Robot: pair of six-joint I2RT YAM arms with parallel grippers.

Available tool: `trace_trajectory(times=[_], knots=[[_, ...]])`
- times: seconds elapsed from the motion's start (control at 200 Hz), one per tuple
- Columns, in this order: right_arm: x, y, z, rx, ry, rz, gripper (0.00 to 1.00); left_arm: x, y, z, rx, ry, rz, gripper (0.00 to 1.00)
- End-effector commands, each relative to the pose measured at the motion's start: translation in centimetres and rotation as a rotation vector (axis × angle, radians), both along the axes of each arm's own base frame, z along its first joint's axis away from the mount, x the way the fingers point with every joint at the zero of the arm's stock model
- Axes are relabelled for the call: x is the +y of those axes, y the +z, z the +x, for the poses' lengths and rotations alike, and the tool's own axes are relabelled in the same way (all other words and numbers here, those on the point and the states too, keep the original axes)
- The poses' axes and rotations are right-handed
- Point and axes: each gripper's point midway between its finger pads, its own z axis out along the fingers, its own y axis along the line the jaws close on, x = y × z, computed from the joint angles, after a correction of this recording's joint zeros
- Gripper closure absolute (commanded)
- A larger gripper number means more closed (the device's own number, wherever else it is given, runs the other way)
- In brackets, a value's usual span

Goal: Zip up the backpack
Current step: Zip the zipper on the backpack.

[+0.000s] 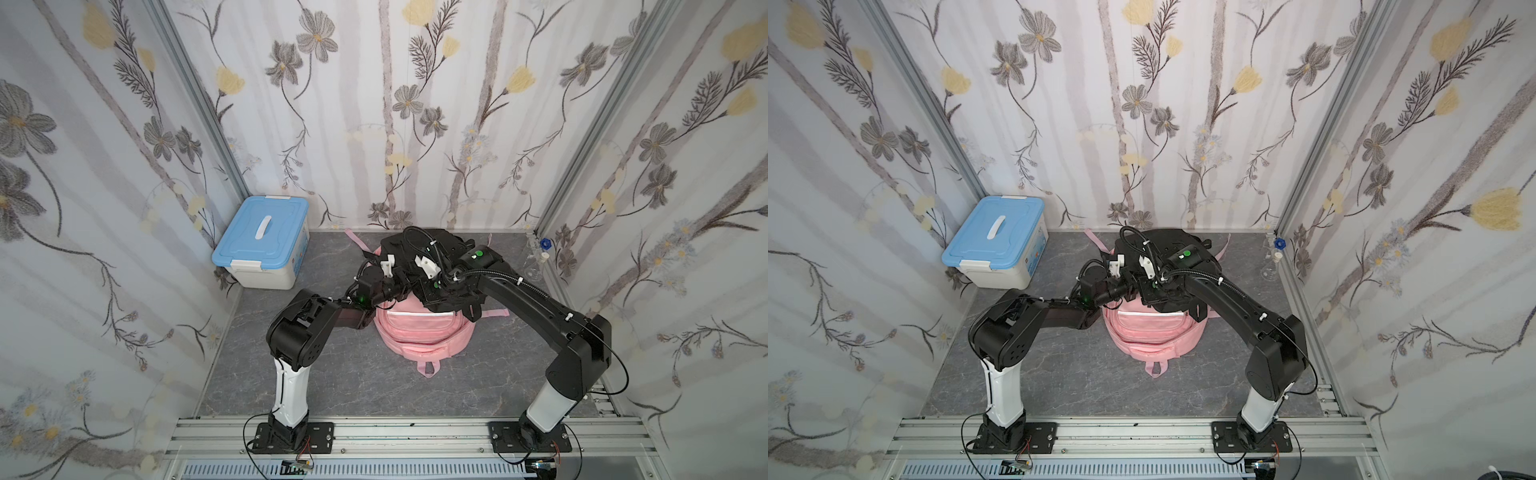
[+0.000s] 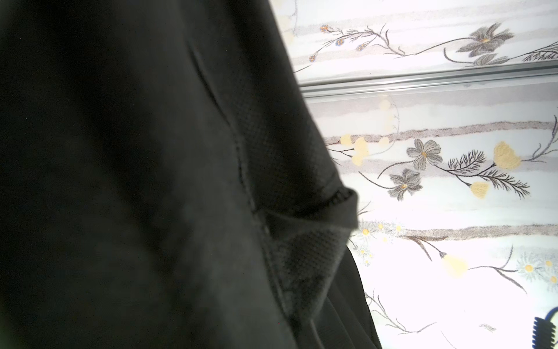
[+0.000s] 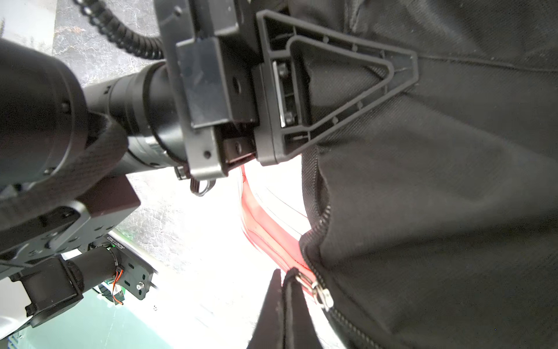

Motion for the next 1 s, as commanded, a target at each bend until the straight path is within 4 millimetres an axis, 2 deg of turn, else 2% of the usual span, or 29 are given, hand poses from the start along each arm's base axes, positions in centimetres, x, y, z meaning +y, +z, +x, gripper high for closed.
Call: trace_trajectory(times=[0.0,0.23,0.345,0.51,0.535,0.625,0.699,0.734,0.764,0.869,0.999], knots=[[1.8,1.6,0.2,-0.032,0.053,0.095,1.00,0.6,2.0,-0.7,-0.087,0.014,0.021,1.00],[1.8,1.6,-0.8,0.016,0.081,0.151,1.00,5.3,4.2,-2.8,-0.169,0.157,0.286,1.00],[1.0,1.0,-1.1,0.044,0.069,0.164,1.00,6.2,4.7,-3.8,-0.174,0.181,0.363,1.00],[-0.5,0.9,-1.5,0.079,0.034,0.230,1.00,6.1,2.2,-4.1,-0.094,0.163,0.435,1.00],[-0.8,2.1,-1.8,0.060,0.035,0.255,1.00,6.2,1.6,-4.0,-0.075,0.164,0.451,1.00],[-1.5,2.4,-2.0,0.072,0.023,0.288,1.00,6.1,0.1,-3.8,-0.023,0.157,0.480,1.00],[-1.7,2.4,-2.2,0.091,0.021,0.310,1.00,5.9,-0.5,-3.7,0.007,0.153,0.470,0.72],[-1.6,2.3,-2.3,0.103,0.021,0.326,1.00,5.7,-0.7,-3.8,0.017,0.147,0.462,0.46],[-1.7,2.3,-2.3,0.109,0.016,0.336,1.00,5.6,-0.9,-3.9,0.031,0.144,0.455,0.35],[-1.7,2.3,-2.3,0.126,0.002,0.384,1.00,5.4,-0.9,-4.3,0.050,0.138,0.401,0.21],[-1.3,2.2,-2.5,0.141,-0.002,0.441,1.00,5.0,-0.5,-5.5,0.082,0.130,0.321,0.15]])
